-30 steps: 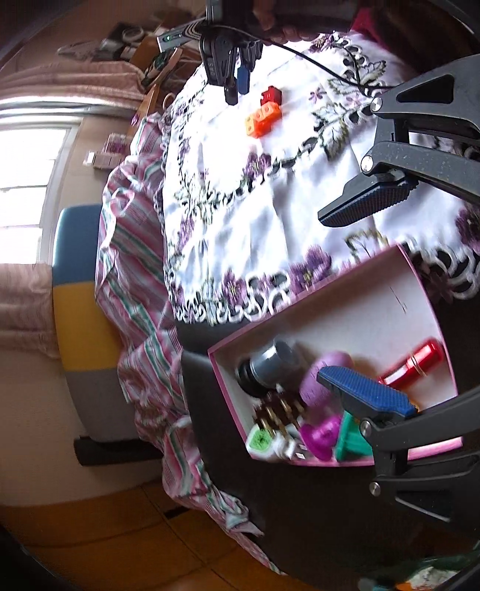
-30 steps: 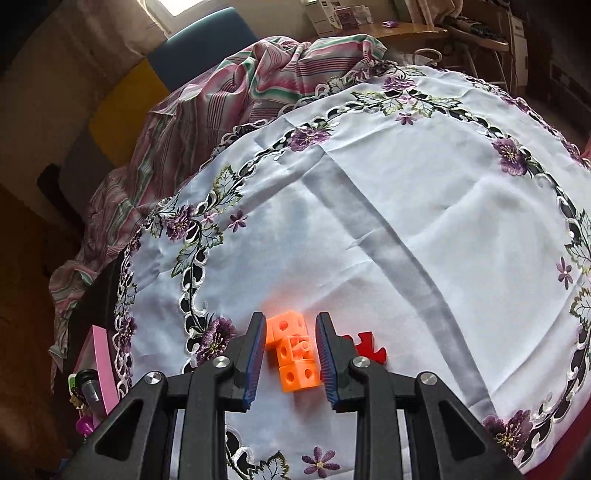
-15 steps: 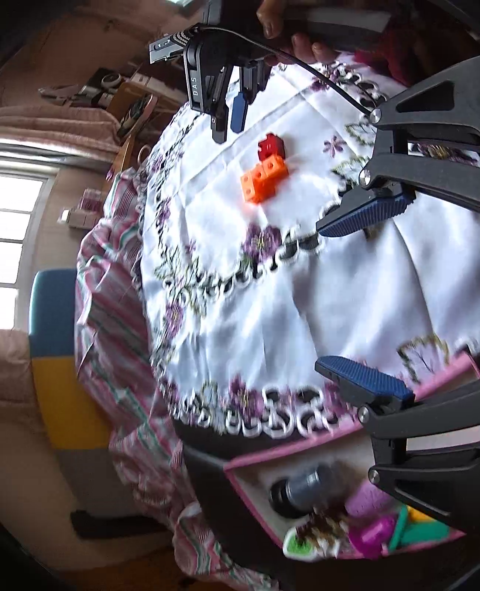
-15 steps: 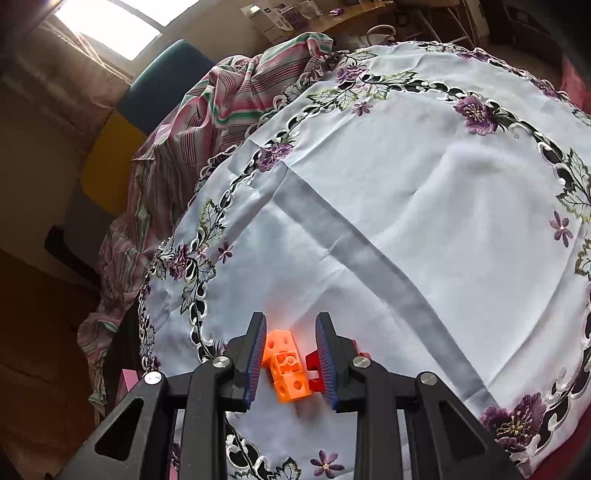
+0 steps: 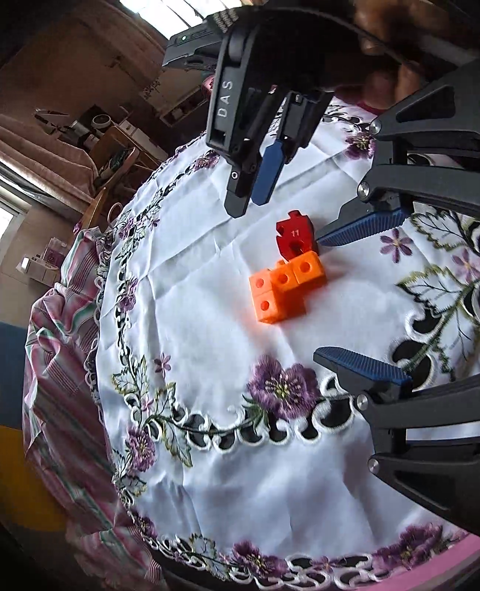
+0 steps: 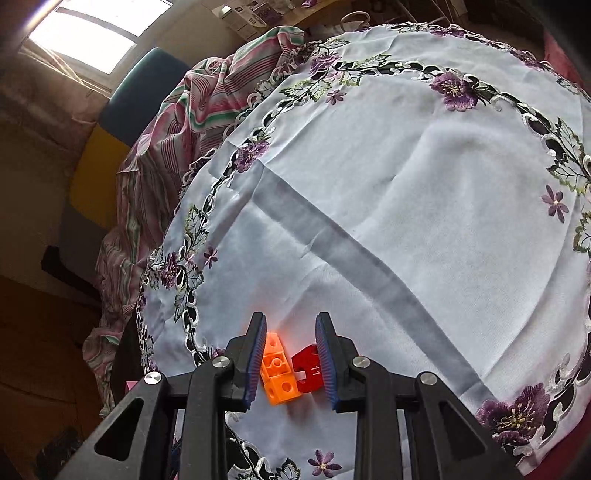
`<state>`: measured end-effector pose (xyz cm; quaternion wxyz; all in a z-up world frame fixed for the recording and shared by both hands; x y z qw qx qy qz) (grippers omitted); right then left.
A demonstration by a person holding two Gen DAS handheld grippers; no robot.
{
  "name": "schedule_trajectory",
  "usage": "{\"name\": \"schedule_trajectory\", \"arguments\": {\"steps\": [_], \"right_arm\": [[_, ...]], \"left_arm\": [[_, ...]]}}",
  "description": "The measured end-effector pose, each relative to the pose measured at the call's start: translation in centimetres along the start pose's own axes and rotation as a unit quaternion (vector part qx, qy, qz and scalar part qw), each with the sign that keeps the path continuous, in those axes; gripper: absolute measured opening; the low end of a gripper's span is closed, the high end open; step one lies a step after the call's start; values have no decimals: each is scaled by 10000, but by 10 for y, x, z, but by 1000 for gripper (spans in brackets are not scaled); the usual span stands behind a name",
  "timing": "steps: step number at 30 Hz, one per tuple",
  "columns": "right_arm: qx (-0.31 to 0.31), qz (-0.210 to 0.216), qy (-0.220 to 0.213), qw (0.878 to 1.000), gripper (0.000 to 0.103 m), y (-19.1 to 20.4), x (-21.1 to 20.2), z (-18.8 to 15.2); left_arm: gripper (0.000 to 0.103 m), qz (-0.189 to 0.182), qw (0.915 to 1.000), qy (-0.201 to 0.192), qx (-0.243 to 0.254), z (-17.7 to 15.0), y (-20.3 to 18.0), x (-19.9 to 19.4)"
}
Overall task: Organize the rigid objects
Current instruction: 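Grasp the orange snap cubes with the left tool while the right tool grasps the red puzzle piece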
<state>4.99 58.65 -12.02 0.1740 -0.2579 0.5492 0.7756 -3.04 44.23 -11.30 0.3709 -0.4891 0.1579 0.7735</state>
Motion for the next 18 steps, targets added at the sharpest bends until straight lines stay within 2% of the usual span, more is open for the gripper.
{"name": "schedule_trajectory", "arguments": {"steps": [3,5,7,8,10,11,12,18], "right_arm": [[25,7,5,10000,27,-1,1,1],[63,5,0,10000,27,-2,1,2],[94,12,-8,10000,27,-4,0,2],[94,4,-4,10000,27,-4,1,3],[82,-4,19,10000,27,-4,3,3],[85,7,35,10000,27,-4,3,2],[80,6,49,10000,27,-4,4,2],[-14,-151,140,9998,27,-5,8,2]], "left_arm": [[58,-149,9998,103,-38,9,-13,14],[57,-74,9998,190,-29,12,-18,27],[48,-62,9995,296,-39,14,-22,39],[47,-61,9994,347,-61,14,-23,45],[34,-91,9991,418,-83,14,-25,54],[31,-204,9991,346,-127,15,-26,54],[23,-255,9991,326,-132,15,-25,53],[23,-200,9996,190,-77,-3,-7,35]]}}
Point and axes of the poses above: each gripper's, at about its wrist camera, not at the fingertips, and x roughly the way its jaws point, y to its left, z to its top, the point moved 6 cm from there along x, roughly the way its jaws point, and after that the axes turned 15 degrees about z, right-handed, at the moved point
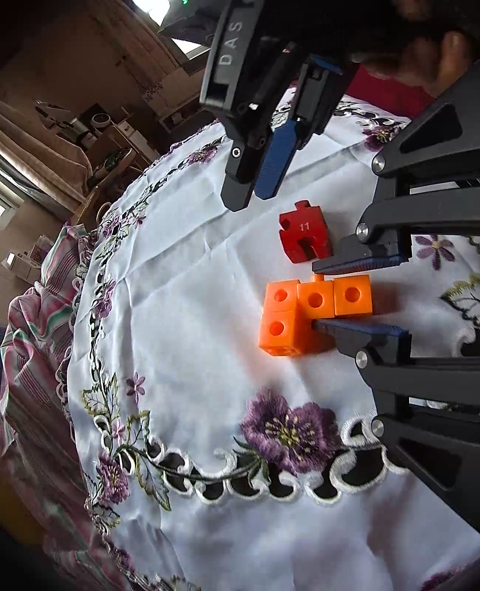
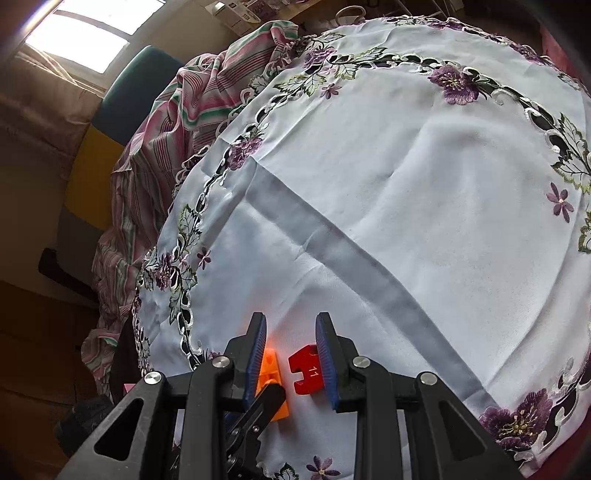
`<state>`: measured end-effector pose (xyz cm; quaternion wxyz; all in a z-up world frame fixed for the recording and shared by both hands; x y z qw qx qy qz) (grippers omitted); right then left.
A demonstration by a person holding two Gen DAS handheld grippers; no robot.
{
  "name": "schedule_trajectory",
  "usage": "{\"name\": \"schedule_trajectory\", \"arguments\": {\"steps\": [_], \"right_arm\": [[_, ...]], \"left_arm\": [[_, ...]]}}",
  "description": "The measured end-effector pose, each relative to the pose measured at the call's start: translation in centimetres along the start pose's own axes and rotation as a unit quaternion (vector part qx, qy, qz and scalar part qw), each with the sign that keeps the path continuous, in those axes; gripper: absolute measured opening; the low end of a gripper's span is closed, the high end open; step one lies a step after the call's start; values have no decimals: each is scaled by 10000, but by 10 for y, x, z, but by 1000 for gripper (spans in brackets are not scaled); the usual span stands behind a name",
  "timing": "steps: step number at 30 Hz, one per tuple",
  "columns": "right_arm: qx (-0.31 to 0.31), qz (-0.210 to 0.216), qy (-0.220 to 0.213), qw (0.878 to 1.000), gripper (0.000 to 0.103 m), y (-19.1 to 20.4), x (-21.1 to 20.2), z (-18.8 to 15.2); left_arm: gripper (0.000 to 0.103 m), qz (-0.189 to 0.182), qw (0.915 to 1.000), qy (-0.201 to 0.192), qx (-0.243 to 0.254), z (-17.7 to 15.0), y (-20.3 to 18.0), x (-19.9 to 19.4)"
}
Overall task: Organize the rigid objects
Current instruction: 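Grasp the orange snap cubes with the left tool while the right tool grasps the red puzzle piece, then carry the orange snap cubes into the tray and open the left tool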
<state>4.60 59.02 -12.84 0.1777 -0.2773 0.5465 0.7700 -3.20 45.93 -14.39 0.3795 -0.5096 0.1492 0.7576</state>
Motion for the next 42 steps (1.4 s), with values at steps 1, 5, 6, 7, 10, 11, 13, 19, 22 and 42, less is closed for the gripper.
{"name": "schedule_trajectory", "arguments": {"steps": [1,5,6,7,10,11,13,19,22,42], "right_arm": [[-40,-48,57,10000,27,0,2,-2],[-260,-368,337,9984,27,-1,11,-9],[-315,-409,379,9979,29,0,12,-11],[-429,-510,437,9968,33,1,13,-12],[-749,-731,422,9936,40,6,14,-15],[-831,-801,429,9924,43,6,14,-15],[-880,-957,411,9907,44,5,14,-15],[-1106,-1217,506,9851,46,4,17,-20],[-1365,-1431,620,9783,49,8,23,-25],[-2476,-2100,1053,9399,47,17,49,-47]], "left_arm": [[23,32,10000,-37,21,-3,4,-4],[23,117,9998,-176,-47,-19,21,-24],[23,135,9997,-191,-92,-23,26,-28],[23,151,9995,-215,-147,-28,31,-34],[23,238,9990,-308,-215,-40,41,-48],[23,282,9987,-376,-201,-44,43,-53],[23,355,9982,-462,-172,-53,49,-64],[23,428,9969,-619,-238,-71,62,-90],[23,509,9960,-668,-294,-77,70,-99],[23,851,9865,-1201,-711,-104,117,-155]]}}
Point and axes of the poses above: each gripper's, at about its wrist camera, not at the fingertips, and x roughly the way its jaws point, y to its left, z to its top, the point moved 6 cm from there along x, roughly the way its jaws point, and after that the axes turned 15 degrees about z, right-handed, at the moved point
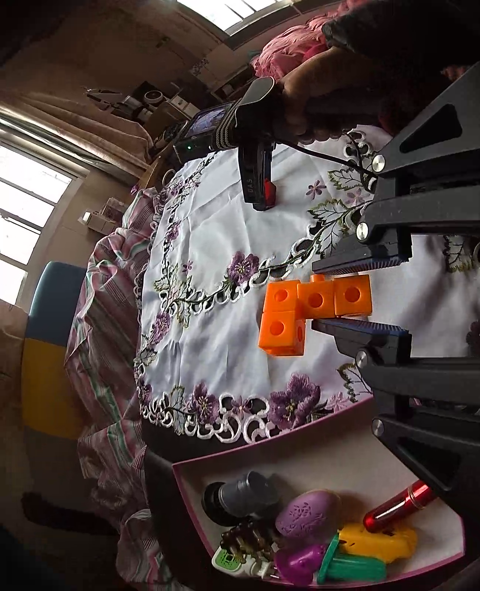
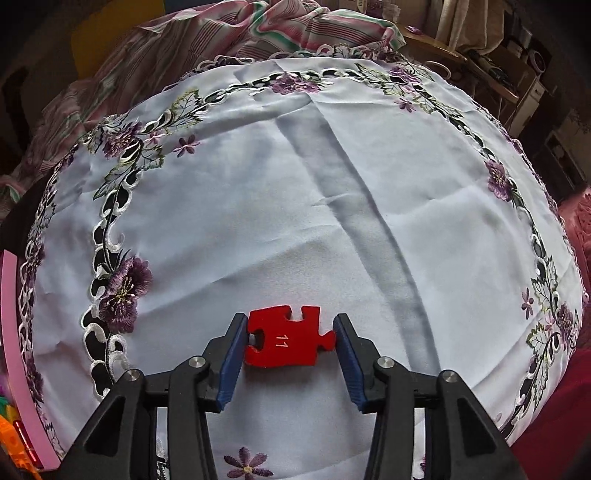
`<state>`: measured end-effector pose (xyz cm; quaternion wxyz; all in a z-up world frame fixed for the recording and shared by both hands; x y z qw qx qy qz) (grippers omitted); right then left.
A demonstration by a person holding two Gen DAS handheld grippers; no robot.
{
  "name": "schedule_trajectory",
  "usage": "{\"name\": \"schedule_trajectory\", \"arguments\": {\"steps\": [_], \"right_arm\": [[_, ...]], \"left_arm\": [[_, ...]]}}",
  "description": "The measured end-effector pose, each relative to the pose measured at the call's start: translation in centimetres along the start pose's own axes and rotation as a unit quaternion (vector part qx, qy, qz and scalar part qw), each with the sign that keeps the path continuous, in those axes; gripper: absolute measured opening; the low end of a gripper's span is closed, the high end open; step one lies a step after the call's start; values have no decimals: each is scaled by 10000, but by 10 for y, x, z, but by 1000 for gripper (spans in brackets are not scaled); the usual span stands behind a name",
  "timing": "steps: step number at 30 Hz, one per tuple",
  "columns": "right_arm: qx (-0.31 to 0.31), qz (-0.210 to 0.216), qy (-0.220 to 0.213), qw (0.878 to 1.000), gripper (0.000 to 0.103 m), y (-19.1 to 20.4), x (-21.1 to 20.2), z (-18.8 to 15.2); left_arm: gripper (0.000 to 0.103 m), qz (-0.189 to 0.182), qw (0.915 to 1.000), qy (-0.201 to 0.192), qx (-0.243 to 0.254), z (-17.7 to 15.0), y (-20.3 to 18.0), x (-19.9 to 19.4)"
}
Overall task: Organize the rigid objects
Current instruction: 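Carry the orange snap cubes into the tray and open the left tool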
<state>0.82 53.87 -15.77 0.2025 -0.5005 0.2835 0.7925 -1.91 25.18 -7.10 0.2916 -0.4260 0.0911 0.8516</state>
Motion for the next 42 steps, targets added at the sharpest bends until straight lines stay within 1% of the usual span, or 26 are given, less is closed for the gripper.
{"name": "schedule_trajectory", "arguments": {"steps": [2,7,11,17,24,33,36,38,42], "right_arm": [[-144,-104,12,9998,47,3,2,-1],[-205,-129,-7,9997,47,5,3,1],[-337,-227,-24,9992,47,7,3,0],[-409,-249,-63,9988,47,9,5,0],[-456,-249,-89,9986,47,11,6,-1],[-549,-294,-87,9980,46,13,6,-3],[-606,-306,-84,9977,46,15,6,-3],[-648,-326,-86,9973,46,15,6,-2],[-672,-340,-97,9971,46,15,6,-2]], "left_arm": [[23,103,9999,-65,-48,0,8,-5],[23,387,9987,-249,-216,1,31,-18],[23,743,9961,-398,-262,1,48,-27],[23,1022,9928,-451,-425,-3,72,-34],[23,1122,9913,-404,-549,-10,86,-35],[23,1166,9904,-334,-661,-19,98,-35],[23,1130,9904,-295,-738,-23,104,-36],[23,1096,9902,-284,-823,-27,112,-38],[23,1136,9871,-273,-1097,-39,138,-47]]}}
Point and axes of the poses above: each gripper's, at about its wrist camera, not at the fingertips, and x roughly the way its jaws point, y to its left, z to its top, the point moved 6 cm from there along x, roughly the way its jaws point, and after that the axes turned 15 degrees about z, right-handed, at the moved point
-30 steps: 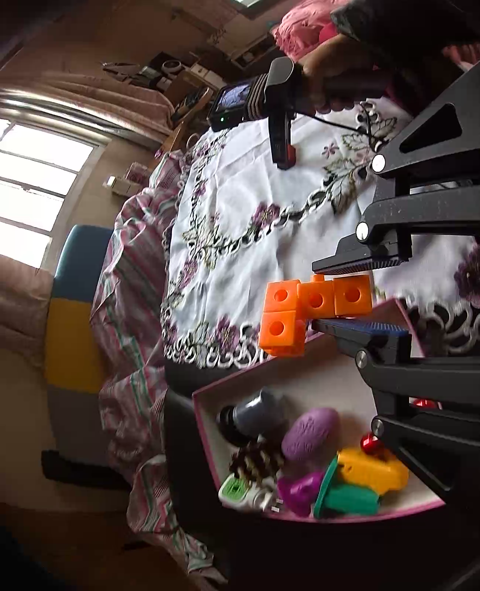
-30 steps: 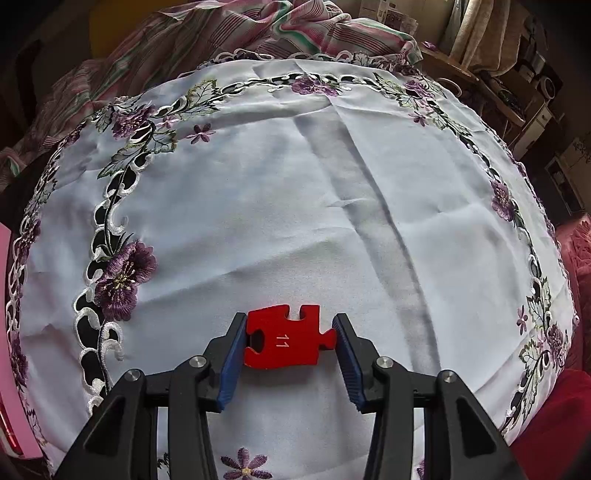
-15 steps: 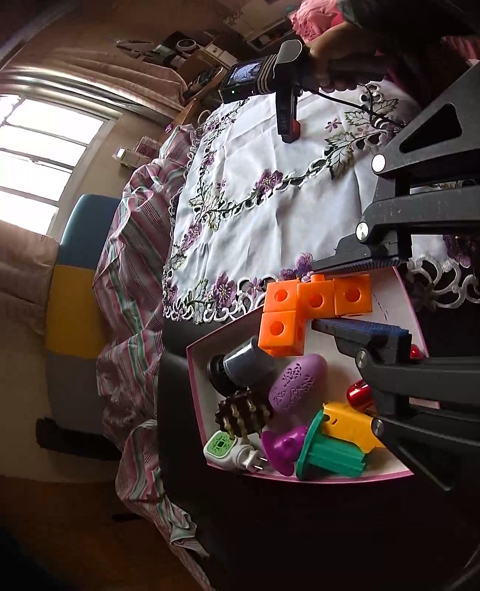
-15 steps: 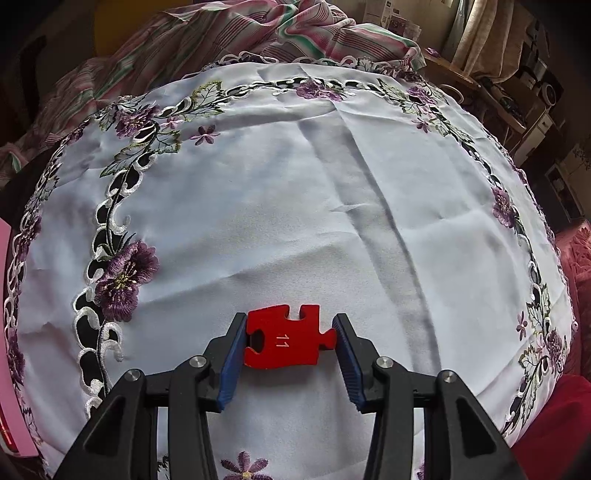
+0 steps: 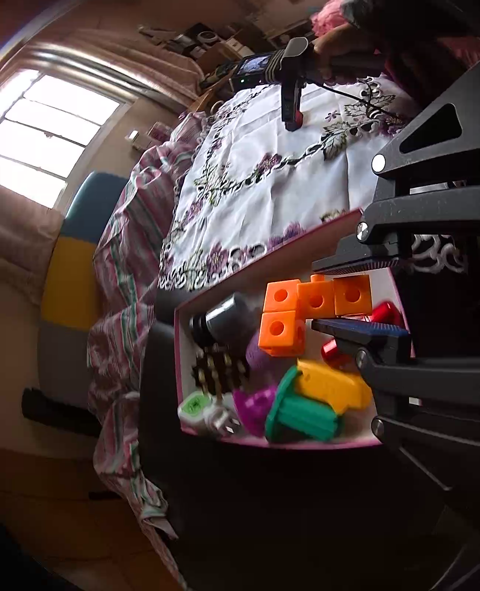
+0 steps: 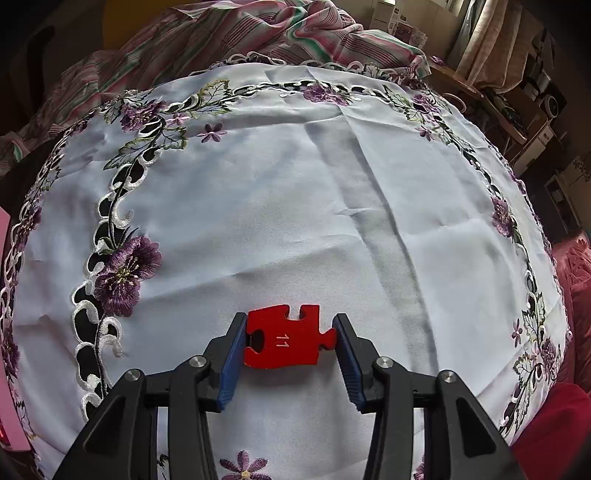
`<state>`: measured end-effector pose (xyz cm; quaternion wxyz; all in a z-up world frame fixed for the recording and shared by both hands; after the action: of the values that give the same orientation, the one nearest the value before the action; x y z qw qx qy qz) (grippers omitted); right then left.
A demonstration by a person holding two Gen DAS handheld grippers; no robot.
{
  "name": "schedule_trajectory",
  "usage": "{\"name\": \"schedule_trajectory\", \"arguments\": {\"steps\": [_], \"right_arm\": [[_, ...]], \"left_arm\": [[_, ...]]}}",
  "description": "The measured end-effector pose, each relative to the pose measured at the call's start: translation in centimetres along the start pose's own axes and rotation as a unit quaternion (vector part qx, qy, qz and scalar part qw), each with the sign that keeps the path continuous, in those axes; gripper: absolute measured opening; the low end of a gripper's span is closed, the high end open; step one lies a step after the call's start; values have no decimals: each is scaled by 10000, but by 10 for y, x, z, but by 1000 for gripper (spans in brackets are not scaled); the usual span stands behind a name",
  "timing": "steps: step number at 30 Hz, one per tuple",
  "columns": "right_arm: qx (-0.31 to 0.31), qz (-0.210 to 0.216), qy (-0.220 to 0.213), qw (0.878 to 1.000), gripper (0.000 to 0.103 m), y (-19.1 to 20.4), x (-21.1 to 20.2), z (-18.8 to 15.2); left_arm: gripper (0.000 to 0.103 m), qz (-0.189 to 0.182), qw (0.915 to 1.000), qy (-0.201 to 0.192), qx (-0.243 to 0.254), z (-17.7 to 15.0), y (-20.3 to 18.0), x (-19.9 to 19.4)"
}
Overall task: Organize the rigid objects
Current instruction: 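Carry the orange snap cubes into the tray and open the left tool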
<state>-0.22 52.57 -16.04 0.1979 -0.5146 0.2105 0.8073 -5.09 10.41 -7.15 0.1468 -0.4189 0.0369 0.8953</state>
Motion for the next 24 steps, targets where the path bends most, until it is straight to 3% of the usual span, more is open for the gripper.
{"name": "schedule_trajectory", "arguments": {"steps": [7,12,24], "right_arm": [[-85,-36,-7,10000,46,3,0,0],[-134,-12,2,9999,46,5,-1,0],[-220,52,32,9997,46,9,-2,0]], "left_arm": [[23,134,9993,-153,-314,-7,49,-13],[23,73,9993,-39,-361,-16,57,-11],[23,-749,9958,471,-236,-4,-4,20]]}}
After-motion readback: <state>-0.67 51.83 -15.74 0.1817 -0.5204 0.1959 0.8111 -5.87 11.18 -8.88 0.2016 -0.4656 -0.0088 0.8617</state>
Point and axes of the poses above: each gripper's, at about its wrist camera, not at the fingertips, and x roughly the way its jaws point, y to its left, z to its top, the point moved 6 cm from there along x, roughly the way its jaws point, and after that the axes turned 15 degrees about z, right-handed, at the moved point
